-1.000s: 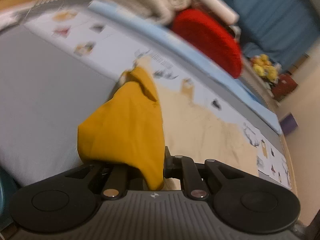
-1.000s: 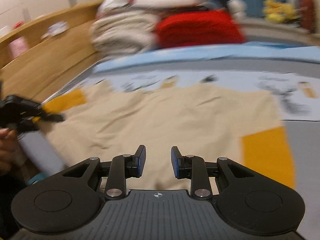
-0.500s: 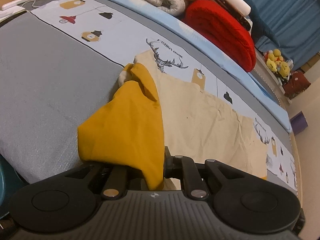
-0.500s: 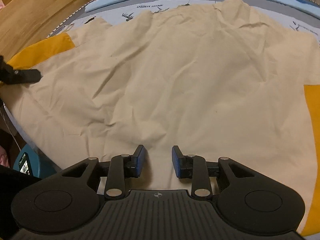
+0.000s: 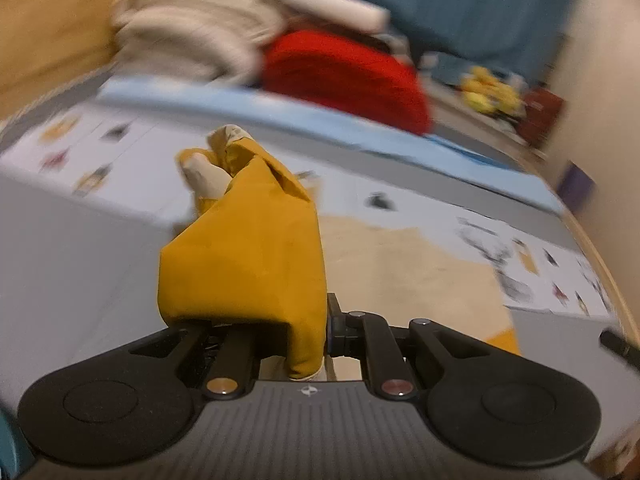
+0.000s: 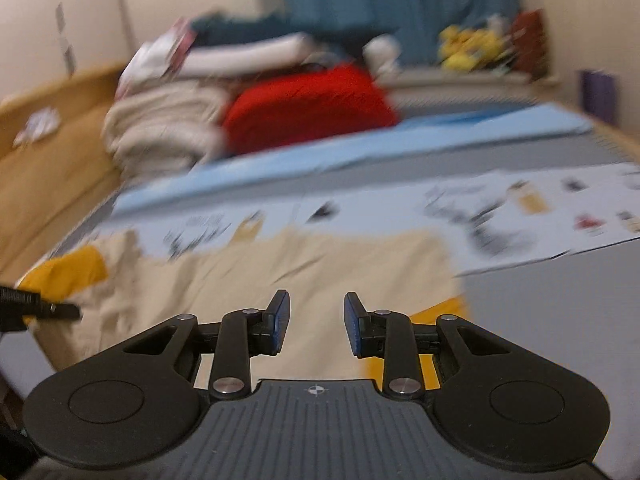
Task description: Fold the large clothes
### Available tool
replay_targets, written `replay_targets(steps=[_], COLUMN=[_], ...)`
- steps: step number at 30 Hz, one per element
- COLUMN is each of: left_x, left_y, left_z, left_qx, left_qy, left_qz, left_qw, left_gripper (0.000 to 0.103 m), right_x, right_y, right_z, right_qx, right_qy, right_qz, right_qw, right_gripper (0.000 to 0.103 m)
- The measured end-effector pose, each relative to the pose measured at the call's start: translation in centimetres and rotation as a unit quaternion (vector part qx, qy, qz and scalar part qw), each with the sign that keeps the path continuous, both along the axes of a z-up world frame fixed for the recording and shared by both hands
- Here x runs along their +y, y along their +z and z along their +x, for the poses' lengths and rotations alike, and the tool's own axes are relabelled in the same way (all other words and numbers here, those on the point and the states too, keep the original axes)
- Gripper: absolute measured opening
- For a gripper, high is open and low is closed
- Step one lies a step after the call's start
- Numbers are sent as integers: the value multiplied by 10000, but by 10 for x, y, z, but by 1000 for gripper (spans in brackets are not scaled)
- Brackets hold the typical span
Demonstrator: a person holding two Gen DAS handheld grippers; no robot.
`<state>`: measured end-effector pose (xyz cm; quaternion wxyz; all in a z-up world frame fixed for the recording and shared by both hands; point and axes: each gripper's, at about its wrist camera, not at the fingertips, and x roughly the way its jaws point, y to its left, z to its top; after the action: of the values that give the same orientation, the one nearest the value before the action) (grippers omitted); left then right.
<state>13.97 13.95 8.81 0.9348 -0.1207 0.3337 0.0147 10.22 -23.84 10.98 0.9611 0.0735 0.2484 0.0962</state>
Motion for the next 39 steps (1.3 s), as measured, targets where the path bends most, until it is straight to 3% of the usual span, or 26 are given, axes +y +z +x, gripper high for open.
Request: replay_targets(steps=[5, 8, 11, 13, 15, 17, 18, 20, 22, 24, 28, 31, 34, 35, 36, 37, 39], left_x=[-97, -159, -220, -257, -282, -298, -297, -284, -258, -225, -179, -160, -144, -138, -133, -130, -122], left_y=[9, -1, -21, -42, -66, -86, -90, -85, -75, -67, -54, -46, -49, -51, -52, -54, -54], left_z=[1, -3, -11, -14, -12, -11, -10, -12, -7, 0, 9, 15, 22, 25, 27, 31, 34], left_qx=[-618, -812, -782, -523, -36, 538, 675, 616, 608, 643, 666, 644, 777, 840, 916, 993, 1090], left_qy=[-1007, -1695, -2443, -3040, -3542, -4085, -4192, -4172, -4090, -3784, -3152, -2732, -2291, -2171, -2050, -1951, -1857], left_qz=[540, 780, 1009, 1171, 1207, 1069, 1024, 878, 421, 16, -379, -199, 109, 141, 166, 185, 177], left_qw=[9915, 9791, 9613, 9440, 9273, 9049, 8996, 9025, 9096, 9234, 9459, 9596, 9702, 9724, 9743, 9756, 9764], left_gripper=[13, 13, 13, 14, 24, 45, 48, 58, 64, 64, 64, 64, 64, 64, 64, 64, 64], right_x=[-70, -99, -116, -124, -131, -133, -132, -129, -125, -120, -102, -85, -69, -66, -66, -68, -74], right_y=[10, 6, 1, -2, -5, -7, -8, -13, -22, -36, -50, -55, -69, -73, -75, -75, -68], right_z=[-25, -36, -47, -50, -53, -49, -49, -46, -42, -34, -14, -1, 8, 9, 9, 8, 0], right_qx=[-114, -56, 15, 58, 107, 131, 130, 148, 241, 512, 850, 1085, 1515, 1611, 1642, 1652, 1425], right_qy=[-526, -724, -869, -936, -986, -1006, -999, -951, -849, -749, -506, -292, -422, -471, -463, -423, -352], right_qz=[27, 1, -142, -186, -168, -132, -115, -74, 26, 185, 566, 635, 224, 112, 124, 239, 424], right_qw=[9985, 9974, 9961, 9954, 9949, 9948, 9948, 9953, 9961, 9957, 9935, 9916, 9873, 9858, 9853, 9851, 9883], right_gripper=[31, 31, 31, 31, 33, 38, 44, 53, 58, 58, 59, 64, 63, 51, 23, 12, 4])
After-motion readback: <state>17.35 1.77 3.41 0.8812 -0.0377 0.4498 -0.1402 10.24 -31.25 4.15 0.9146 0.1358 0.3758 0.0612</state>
